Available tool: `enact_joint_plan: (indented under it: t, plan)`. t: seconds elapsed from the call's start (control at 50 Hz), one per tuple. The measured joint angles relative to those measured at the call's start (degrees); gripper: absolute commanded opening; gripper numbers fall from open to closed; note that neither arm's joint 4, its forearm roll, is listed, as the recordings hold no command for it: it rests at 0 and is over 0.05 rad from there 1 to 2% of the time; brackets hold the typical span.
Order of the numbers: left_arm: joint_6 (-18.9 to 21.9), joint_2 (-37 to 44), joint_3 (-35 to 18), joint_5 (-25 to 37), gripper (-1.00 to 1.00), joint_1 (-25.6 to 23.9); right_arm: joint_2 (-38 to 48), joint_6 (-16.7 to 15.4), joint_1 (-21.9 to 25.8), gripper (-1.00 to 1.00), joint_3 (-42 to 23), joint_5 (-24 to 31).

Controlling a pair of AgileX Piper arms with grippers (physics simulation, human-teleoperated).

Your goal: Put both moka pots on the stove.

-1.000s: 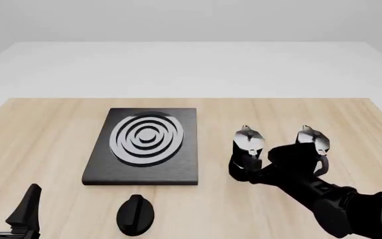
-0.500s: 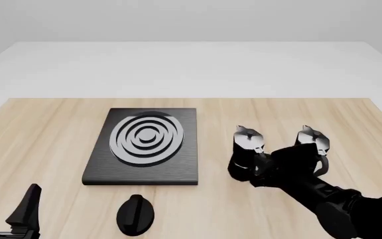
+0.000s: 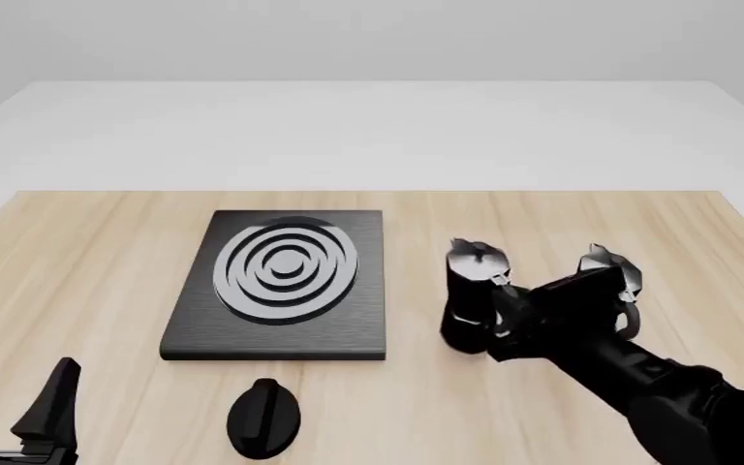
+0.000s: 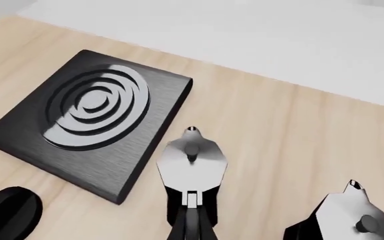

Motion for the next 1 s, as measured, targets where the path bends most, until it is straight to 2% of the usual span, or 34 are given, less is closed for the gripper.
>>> enact_joint_plan:
  t: [0.24, 0.52, 0.78, 1.0]
  plan:
    - [0.0, 0.0, 0.0, 0.0, 1.0, 0.0, -4.3, -2.0, 1.8, -1.0, -3.5, 4.5]
    - [0.0, 0.0, 0.0, 0.0, 1.0, 0.0, -5.5, -4.1, 3.0, -1.0, -10.8, 8.6]
    - [0.0, 0.0, 0.0, 0.0, 1.0, 0.0, -2.3, -5.5, 4.1, -1.0, -19.1, 10.4]
    - [0.0, 0.0, 0.0, 0.0, 1.0, 0.0, 4.0, -5.8, 5.7, -1.0, -27.7, 11.2]
